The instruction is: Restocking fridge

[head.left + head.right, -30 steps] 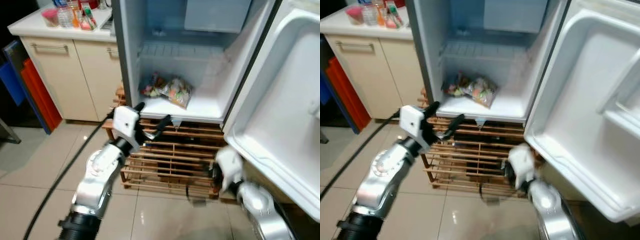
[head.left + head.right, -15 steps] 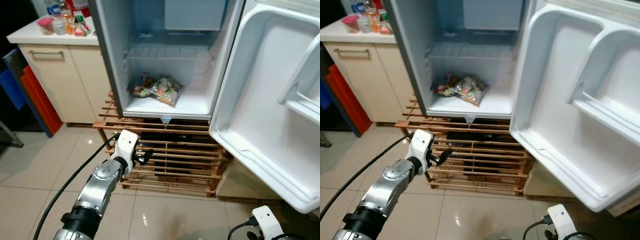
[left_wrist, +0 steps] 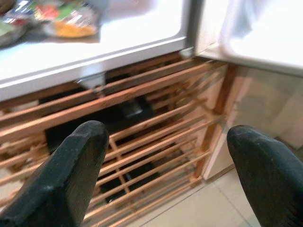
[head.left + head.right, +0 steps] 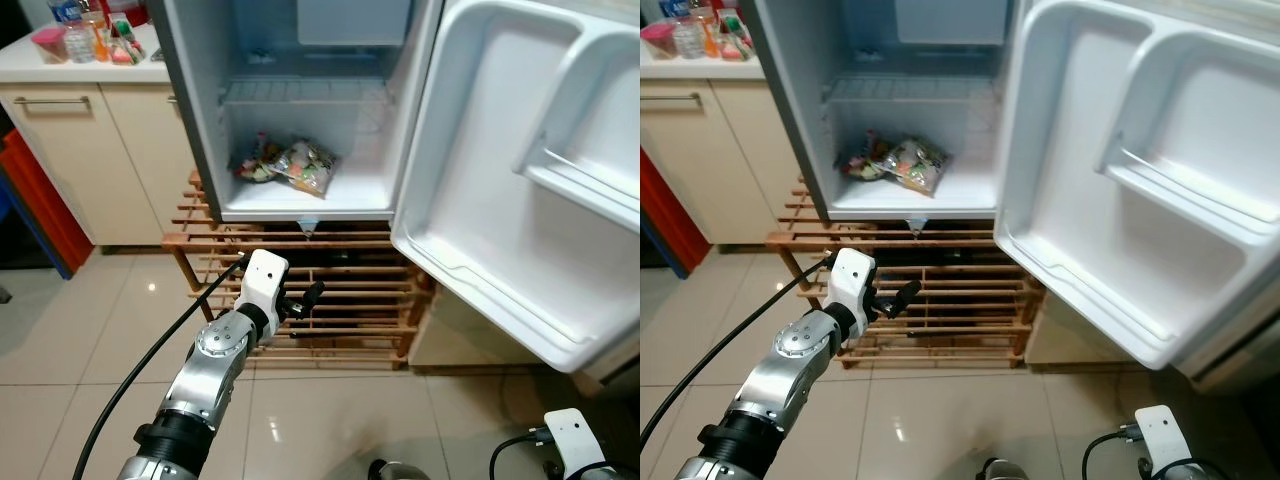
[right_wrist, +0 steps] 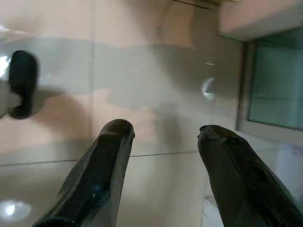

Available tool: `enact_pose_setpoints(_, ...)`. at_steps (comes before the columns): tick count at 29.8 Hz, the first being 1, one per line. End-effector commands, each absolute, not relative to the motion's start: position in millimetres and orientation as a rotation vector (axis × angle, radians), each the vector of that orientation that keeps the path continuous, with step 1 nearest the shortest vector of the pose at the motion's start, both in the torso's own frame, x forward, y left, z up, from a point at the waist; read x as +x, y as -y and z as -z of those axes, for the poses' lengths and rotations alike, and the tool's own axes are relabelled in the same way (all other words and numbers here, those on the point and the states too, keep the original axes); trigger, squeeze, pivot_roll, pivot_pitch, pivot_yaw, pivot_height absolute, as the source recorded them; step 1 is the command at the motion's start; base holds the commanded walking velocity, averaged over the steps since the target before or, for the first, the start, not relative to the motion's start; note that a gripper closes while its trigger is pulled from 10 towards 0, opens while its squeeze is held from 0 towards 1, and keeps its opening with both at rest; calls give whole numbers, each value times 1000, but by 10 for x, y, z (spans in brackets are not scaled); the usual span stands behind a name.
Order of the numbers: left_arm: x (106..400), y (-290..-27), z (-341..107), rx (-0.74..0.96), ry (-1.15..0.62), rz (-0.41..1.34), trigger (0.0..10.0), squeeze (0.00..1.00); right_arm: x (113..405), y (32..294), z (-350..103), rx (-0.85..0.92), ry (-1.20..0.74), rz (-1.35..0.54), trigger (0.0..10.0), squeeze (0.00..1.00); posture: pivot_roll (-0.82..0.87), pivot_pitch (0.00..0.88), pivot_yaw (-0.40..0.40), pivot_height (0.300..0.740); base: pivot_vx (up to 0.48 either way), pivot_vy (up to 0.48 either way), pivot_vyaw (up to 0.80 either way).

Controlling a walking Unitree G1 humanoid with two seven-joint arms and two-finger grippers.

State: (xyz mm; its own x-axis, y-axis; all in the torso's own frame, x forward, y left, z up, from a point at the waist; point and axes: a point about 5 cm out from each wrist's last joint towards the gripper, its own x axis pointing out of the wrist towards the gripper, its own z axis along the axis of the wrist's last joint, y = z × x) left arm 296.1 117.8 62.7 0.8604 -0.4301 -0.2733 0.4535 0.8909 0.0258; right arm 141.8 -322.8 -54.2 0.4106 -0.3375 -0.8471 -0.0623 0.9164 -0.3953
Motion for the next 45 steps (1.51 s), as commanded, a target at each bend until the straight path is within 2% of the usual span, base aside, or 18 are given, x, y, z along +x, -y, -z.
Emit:
enact_pose_setpoints(1, 2993, -1195, -642, 87, -257, 450, 10000, 0, 1427, 3336, 490, -420, -1121, 247, 10000, 0, -145, 0, 26, 740, 0, 0, 0)
enact_pose_setpoints(5, 3012, -1222, -643, 90, -256, 437, 10000, 0, 1574, 3453, 363, -467, -1019, 388, 10000, 0, -144, 0, 27, 740, 0, 0, 0)
enact_pose_setpoints(6, 3020, -1227, -643, 94, -254, 434, 10000, 0, 1677, 3605, 206, -520, -937, 474, 10000, 0, -144, 0, 28, 740, 0, 0, 0)
enact_pose_setpoints(9, 3022, -1228, -637, 100, -257, 434, 10000, 0, 1739, 3677, 115, -531, -890, 526, 10000, 0, -144, 0, 28, 740, 0, 0, 0)
enact_pose_setpoints(14, 2907, -1363, -249, 248, -515, 404, 10000, 0, 2007, 3774, -190, -583, -724, 649, 10000, 0, -144, 0, 31, 740, 0, 0, 0)
enact_pose_setpoints(20, 2824, -1344, -144, 269, -580, 445, 10000, 0, 2225, 3770, -346, -613, -650, 660, 10000, 0, -143, 0, 38, 740, 0, 0, 0)
enact_pose_setpoints(25, 2842, -1305, -165, 273, -572, 455, 10000, 0, 2472, 3595, -433, -521, -549, 581, 10000, 0, -138, 0, 34, 740, 0, 0, 0)
enact_pose_setpoints(28, 2806, -1300, -126, 289, -589, 475, 10000, 0, 2677, 3256, -448, -392, -455, 371, 10000, 0, -136, 0, 32, 740, 0, 0, 0)
enact_pose_setpoints(32, 2785, -1306, -104, 311, -594, 488, 10000, 0, 2747, 3045, -454, -314, -414, 232, 10000, 0, -137, 0, 31, 740, 0, 0, 0)
enact_pose_setpoints(33, 2757, -1324, -72, 351, -607, 506, 10000, 0, 2725, 2850, -438, -255, -417, 81, 10000, 0, -138, 0, 30, 740, 0, 0, 0)
enact_pose_setpoints(34, 2683, -1370, 21, 473, -654, 561, 10000, 0, 2608, 2674, -390, -205, -464, -83, 10000, 0, -143, 0, 32, 740, 0, 0, 0)
enact_pose_setpoints(35, 2683, -1370, 21, 473, -654, 561, 10000, 0, 2608, 2674, -390, -205, -464, -83, 10000, 0, -143, 0, 32, 740, 0, 0, 0)
enact_pose_setpoints(36, 2626, -1412, 87, 562, -689, 601, 10000, 0, 2504, 2541, -356, -166, -501, -200, 10000, 0, -144, 0, 32, 740, 0, 0, 0)
enact_pose_setpoints(38, 2369, -1658, 374, 1111, -776, 803, 10000, 0, 1998, 2372, -205, -121, -696, -504, 10000, 0, -157, 0, 36, 740, 0, 0, 0)
enact_pose_setpoints(39, 2244, -1774, 481, 1262, -821, 887, 10000, 0, 1805, 2338, -173, -90, -759, -591, 10000, 0, -157, 0, 36, 740, 0, 0, 0)
enact_pose_setpoints(40, 2244, -1774, 481, 1262, -821, 887, 10000, 0, 1805, 2338, -173, -90, -759, -591, 10000, 0, -157, 0, 36, 740, 0, 0, 0)
enact_pose_setpoints(43, 1990, -1865, 653, 1209, -965, 980, 10000, 0, 1577, 2310, -154, -31, -838, -688, 10000, 0, -165, 0, 35, 740, 0, 0, 0)
enact_pose_setpoints(45, 1707, -1862, 811, 1188, -1065, 1079, 10000, 0, 1385, 2371, -90, -17, -913, -721, 10000, 0, -172, 0, 36, 740, 0, 0, 0)
